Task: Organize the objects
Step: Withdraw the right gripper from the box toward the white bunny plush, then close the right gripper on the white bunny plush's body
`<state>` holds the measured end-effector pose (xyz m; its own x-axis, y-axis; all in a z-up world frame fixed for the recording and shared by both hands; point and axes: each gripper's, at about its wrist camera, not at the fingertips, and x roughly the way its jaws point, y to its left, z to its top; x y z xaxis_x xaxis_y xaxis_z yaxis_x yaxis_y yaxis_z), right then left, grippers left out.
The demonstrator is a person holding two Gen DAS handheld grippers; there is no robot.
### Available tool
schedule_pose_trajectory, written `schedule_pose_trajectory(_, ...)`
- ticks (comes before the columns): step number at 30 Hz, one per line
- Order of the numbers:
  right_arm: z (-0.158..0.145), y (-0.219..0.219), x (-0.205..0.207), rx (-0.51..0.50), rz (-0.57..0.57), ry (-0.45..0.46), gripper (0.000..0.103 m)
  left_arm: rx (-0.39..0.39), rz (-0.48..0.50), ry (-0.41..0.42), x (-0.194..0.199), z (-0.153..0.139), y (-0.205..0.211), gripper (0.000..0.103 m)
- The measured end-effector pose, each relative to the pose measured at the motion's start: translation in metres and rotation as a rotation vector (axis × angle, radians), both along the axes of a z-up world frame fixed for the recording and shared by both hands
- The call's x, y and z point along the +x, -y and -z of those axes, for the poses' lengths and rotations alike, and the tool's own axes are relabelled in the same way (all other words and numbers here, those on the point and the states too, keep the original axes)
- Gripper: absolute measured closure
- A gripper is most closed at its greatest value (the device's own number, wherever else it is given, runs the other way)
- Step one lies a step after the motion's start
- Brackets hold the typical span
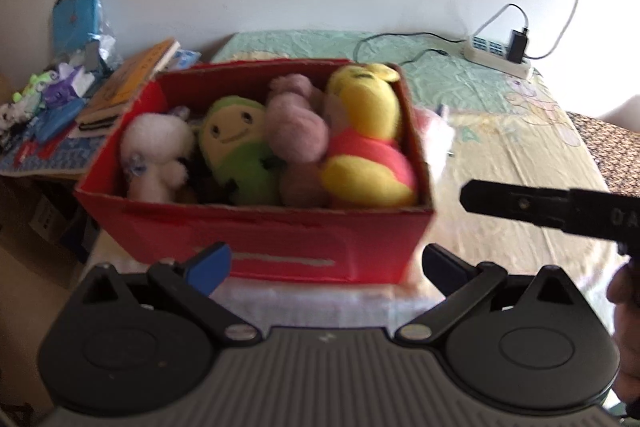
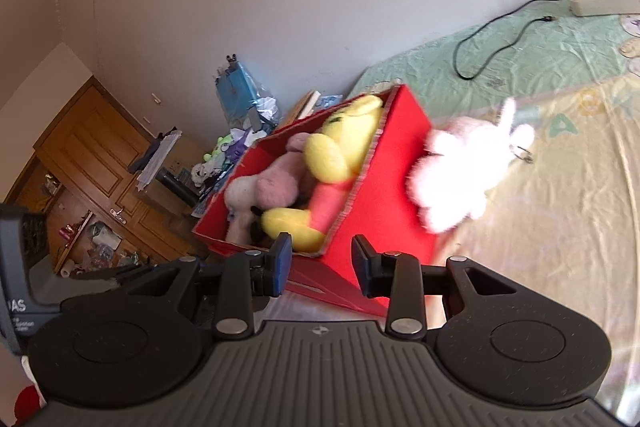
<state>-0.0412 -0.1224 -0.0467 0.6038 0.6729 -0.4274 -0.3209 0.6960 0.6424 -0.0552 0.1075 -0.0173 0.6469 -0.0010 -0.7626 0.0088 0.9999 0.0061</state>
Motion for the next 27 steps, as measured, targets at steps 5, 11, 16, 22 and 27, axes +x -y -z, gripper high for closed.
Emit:
schedule_pose_trajectory(5,0.013,0.017,0.0,-0.016,0.027,-0.038,0.066,-0.02,0.047,-0.034,-0.005,0.015,0.025,0.001)
schedule_pose_trajectory(11,0.024,0.036,0.018,-0.03,0.088,-0.074,0.065,-0.02,0.123,-0.059,-0.006,0.037,0.053,0.002)
schedule_pose_trajectory(16,0.028,0.045,0.051,-0.01,0.149,-0.106,0.06,-0.008,0.201,-0.071,-0.002,0.057,0.07,0.002)
schedule_pose_trajectory(22,0.036,0.043,0.101,0.028,0.225,-0.197,0.047,-0.01,0.279,-0.097,0.0,0.076,0.08,0.002)
schedule_pose_trajectory(27,0.046,0.026,0.132,-0.018,0.244,-0.254,0.045,-0.027,0.303,-0.141,0.004,0.09,0.077,0.002)
